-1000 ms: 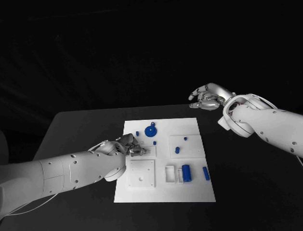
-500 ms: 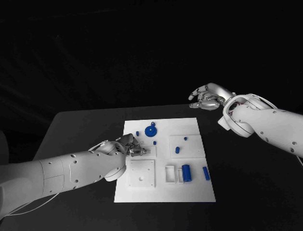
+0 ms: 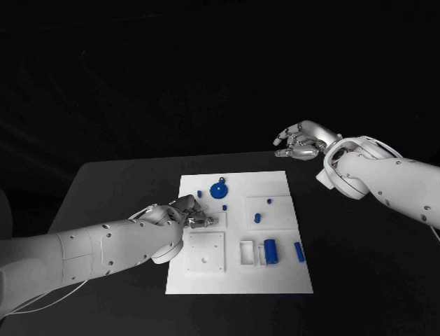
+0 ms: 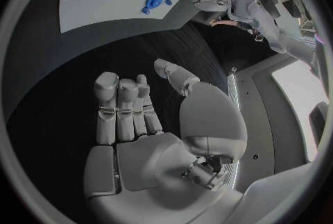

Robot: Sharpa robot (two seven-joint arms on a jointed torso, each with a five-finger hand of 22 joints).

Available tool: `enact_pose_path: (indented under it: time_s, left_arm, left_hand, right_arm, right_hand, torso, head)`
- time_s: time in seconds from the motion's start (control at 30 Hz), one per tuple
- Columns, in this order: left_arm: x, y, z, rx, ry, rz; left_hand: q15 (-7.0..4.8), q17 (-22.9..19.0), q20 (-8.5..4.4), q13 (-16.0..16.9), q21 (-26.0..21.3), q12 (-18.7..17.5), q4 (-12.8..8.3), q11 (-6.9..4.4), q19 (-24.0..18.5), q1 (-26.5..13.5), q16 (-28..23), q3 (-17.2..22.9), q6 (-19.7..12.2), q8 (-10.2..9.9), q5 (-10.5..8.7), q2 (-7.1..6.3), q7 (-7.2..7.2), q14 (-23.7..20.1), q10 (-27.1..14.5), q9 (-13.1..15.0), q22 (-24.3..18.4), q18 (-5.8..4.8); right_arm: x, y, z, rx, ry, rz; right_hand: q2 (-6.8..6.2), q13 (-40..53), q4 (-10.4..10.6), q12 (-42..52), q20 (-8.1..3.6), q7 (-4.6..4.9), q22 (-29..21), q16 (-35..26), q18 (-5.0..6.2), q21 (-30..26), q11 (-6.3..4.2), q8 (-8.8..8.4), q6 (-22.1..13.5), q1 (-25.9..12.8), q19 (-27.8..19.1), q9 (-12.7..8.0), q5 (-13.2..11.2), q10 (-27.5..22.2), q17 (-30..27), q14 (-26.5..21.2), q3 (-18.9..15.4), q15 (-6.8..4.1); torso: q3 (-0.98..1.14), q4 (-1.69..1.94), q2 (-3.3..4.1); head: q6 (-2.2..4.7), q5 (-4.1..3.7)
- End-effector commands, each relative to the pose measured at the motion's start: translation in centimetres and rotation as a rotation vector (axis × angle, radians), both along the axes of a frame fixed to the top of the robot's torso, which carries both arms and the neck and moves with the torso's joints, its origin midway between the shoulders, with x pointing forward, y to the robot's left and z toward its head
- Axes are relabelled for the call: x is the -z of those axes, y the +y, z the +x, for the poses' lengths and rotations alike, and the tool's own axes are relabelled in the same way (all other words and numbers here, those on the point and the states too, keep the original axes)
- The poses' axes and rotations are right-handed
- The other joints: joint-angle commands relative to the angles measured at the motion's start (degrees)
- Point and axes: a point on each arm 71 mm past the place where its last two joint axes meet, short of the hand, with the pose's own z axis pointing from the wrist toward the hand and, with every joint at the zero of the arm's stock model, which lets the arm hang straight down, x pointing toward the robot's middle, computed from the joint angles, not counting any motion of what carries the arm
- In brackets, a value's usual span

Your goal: Assemble the parts on the task board

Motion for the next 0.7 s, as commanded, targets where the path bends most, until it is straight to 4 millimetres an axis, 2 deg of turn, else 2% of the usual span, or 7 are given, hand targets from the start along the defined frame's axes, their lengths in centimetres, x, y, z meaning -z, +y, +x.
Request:
enact_pose_path:
  time_s: [0.03,0.47,0.7]
  left_arm:
    - [0.06,-0.24,-0.14,0.025,0.015,-0.007]
    - [0.05,0.09,-0.06,0.021,0.01,0.0]
    - [0.06,0.18,-0.05,0.017,0.012,-0.004]
  left_hand:
    - [-0.24,0.1,-6.03,-0.1,0.1,0.0,-0.2,0.12,-0.4,0.2,-0.1,-0.5,-0.3,-0.3,-0.33,-0.54,0.07,-0.5,-0.2,-0.1,0.2,-0.49]
    - [-0.22,0.1,-6.02,-0.1,0.1,-0.1,-0.6,0.13,-0.5,0.7,-0.2,-1.0,-0.3,-0.4,-0.46,-0.5,0.08,-0.5,-0.3,-0.2,0.2,-0.47]
    - [-0.23,0.0,-5.97,-0.2,-0.1,-0.2,0.3,0.14,-0.5,-0.1,-0.3,-1.6,-0.4,-0.6,-1.21,-0.55,0.12,-0.6,-0.3,-0.4,0.1,-0.49]
  right_arm:
    - [0.03,0.16,-0.04,-0.013,0.007,-0.003]
    - [0.03,0.17,-0.03,-0.013,0.007,-0.003]
    - [0.04,0.2,-0.03,-0.014,0.007,-0.003]
  right_hand:
    - [0.11,-0.1,0.1,0.4,-0.34,0.36,1.0,-0.2,6.55,-0.3,0.27,-0.17,0.1,-0.4,0.1,0.1,0.3,-0.1,0.1,0.3,-0.1,-0.03]
    - [0.12,-0.1,0.1,0.4,-0.34,0.36,1.0,-0.2,6.55,-0.2,0.27,-0.17,0.1,-0.4,0.1,0.1,0.3,-0.1,0.1,0.3,-0.1,-0.03]
    - [0.13,-0.1,0.1,0.4,-0.34,0.36,1.0,-0.2,6.55,-0.2,0.26,-0.16,0.1,-0.4,0.1,0.1,0.3,-0.1,0.1,0.3,-0.1,-0.03]
  torso:
    - [-0.01,0.03,0.02]
    - [-0.03,0.01,0.05]
    - [-0.03,0.0,0.04]
  head:
    - [-0.05,-0.02]
    - [0.02,-0.03]
    - [0.02,-0.02]
